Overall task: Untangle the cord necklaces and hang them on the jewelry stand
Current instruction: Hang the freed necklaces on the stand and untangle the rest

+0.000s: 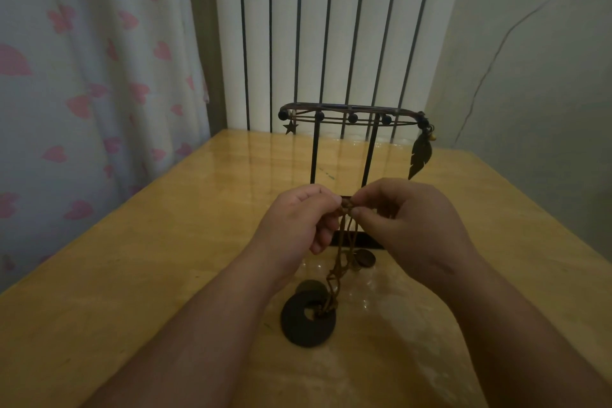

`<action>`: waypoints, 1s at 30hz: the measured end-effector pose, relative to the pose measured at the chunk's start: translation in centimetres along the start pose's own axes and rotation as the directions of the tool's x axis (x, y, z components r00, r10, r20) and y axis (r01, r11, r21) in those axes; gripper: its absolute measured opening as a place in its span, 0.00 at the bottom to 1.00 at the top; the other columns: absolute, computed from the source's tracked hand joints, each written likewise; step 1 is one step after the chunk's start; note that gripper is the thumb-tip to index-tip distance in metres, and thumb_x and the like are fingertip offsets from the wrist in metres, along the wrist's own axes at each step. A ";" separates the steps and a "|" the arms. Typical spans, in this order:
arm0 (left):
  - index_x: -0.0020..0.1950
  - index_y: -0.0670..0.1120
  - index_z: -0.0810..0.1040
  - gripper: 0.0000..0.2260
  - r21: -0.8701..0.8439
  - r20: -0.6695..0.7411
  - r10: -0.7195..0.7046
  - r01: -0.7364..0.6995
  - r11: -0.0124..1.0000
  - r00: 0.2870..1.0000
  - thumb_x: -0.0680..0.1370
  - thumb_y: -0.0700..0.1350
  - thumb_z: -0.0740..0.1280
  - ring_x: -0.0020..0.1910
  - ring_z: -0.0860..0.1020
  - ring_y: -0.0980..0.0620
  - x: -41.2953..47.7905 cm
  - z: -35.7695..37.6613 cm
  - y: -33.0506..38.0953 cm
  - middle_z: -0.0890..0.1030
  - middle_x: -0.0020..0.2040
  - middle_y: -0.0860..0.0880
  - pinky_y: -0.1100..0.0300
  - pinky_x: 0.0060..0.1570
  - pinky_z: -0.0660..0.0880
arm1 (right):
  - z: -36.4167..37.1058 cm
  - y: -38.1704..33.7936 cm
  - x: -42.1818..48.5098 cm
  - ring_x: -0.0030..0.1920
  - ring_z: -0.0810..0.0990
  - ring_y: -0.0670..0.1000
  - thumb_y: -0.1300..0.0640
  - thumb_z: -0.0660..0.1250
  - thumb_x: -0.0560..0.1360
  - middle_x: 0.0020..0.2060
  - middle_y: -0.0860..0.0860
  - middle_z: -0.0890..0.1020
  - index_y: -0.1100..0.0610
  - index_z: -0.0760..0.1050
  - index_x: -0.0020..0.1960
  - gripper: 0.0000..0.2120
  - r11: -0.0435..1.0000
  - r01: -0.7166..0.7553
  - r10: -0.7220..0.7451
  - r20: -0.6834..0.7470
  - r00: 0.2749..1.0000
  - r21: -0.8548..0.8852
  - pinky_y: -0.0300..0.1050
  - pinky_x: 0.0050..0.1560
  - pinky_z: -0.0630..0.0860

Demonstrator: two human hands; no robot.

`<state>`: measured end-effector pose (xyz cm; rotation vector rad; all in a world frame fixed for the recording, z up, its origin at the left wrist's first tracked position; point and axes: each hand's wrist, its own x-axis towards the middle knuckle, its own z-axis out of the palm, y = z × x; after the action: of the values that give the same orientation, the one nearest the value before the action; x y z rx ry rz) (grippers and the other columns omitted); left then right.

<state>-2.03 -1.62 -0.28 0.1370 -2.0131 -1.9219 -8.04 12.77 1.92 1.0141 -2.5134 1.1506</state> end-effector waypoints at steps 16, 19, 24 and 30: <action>0.37 0.49 0.78 0.12 0.074 0.085 -0.030 0.023 0.997 0.996 0.80 0.43 0.62 0.29 0.72 0.54 0.0 -0.1 0.0 0.76 0.30 0.52 0.62 0.29 0.68 | 0.1 -0.4 0.0 0.32 0.72 0.45 0.66 0.63 0.75 0.36 0.50 0.80 0.55 0.72 0.48 0.07 0.738 -0.187 0.200 0.054 0.978 0.648 0.42 0.35 0.69; 0.36 0.50 0.78 0.13 0.082 0.107 -0.033 0.025 0.996 0.994 0.80 0.42 0.62 0.29 0.72 0.54 0.0 0.0 0.1 0.76 0.31 0.52 0.61 0.29 0.68 | 0.1 -0.3 0.2 0.31 0.70 0.47 0.67 0.60 0.75 0.32 0.48 0.77 0.53 0.72 0.50 0.10 0.647 -0.262 0.232 0.143 0.962 0.716 0.44 0.34 0.68; 0.35 0.49 0.77 0.13 0.109 0.074 -0.040 0.031 0.994 0.996 0.79 0.42 0.62 0.29 0.72 0.54 -0.1 0.3 -0.1 0.76 0.30 0.52 0.61 0.29 0.67 | 0.1 -0.3 0.5 0.27 0.66 0.47 0.64 0.58 0.65 0.24 0.47 0.68 0.55 0.72 0.41 0.08 0.547 -0.320 0.204 0.248 0.947 0.773 0.44 0.31 0.63; 0.36 0.47 0.77 0.11 0.095 -0.014 -0.024 0.025 0.995 1.000 0.78 0.42 0.62 0.29 0.71 0.53 0.1 0.4 0.0 0.74 0.30 0.51 0.61 0.28 0.67 | -0.6 0.3 0.2 0.27 0.64 0.47 0.62 0.63 0.61 0.27 0.48 0.69 0.55 0.74 0.40 0.08 0.564 -0.273 0.087 0.273 0.958 0.779 0.41 0.28 0.63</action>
<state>-2.21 -1.28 -0.31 0.1982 -2.1046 -1.8345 -8.42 13.26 2.29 1.0763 -2.2155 2.5378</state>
